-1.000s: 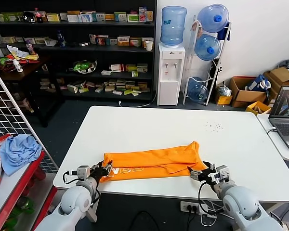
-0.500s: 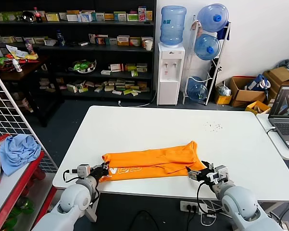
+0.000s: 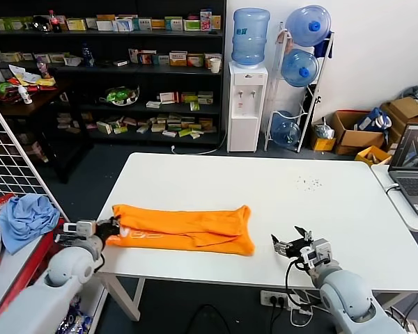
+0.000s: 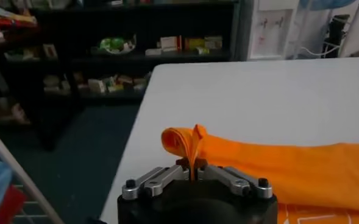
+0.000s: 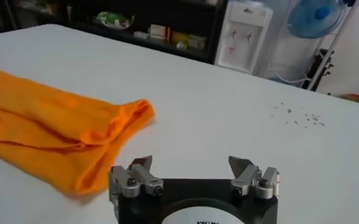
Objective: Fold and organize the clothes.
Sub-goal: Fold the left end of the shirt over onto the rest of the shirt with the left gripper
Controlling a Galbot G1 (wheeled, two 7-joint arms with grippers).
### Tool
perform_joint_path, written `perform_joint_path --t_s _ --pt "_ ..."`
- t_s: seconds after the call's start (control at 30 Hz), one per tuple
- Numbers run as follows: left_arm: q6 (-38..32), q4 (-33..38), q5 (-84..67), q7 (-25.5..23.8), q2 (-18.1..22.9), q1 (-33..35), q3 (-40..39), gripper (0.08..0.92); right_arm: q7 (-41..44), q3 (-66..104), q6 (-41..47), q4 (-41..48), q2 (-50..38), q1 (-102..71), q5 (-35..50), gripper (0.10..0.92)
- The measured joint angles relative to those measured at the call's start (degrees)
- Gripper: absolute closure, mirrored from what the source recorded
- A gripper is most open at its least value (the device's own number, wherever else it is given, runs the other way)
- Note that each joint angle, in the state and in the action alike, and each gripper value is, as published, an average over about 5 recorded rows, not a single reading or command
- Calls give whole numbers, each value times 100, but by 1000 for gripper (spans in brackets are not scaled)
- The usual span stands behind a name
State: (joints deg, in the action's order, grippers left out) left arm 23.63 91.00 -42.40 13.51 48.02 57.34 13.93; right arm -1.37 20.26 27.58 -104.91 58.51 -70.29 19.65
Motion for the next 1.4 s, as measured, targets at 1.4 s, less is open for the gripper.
perform_joint_path --t_s 1.4 --pt "218 917 -325 1429 2265 -506 -1987 874 -347 982 -2970 272 1194 -1167 -2718 203"
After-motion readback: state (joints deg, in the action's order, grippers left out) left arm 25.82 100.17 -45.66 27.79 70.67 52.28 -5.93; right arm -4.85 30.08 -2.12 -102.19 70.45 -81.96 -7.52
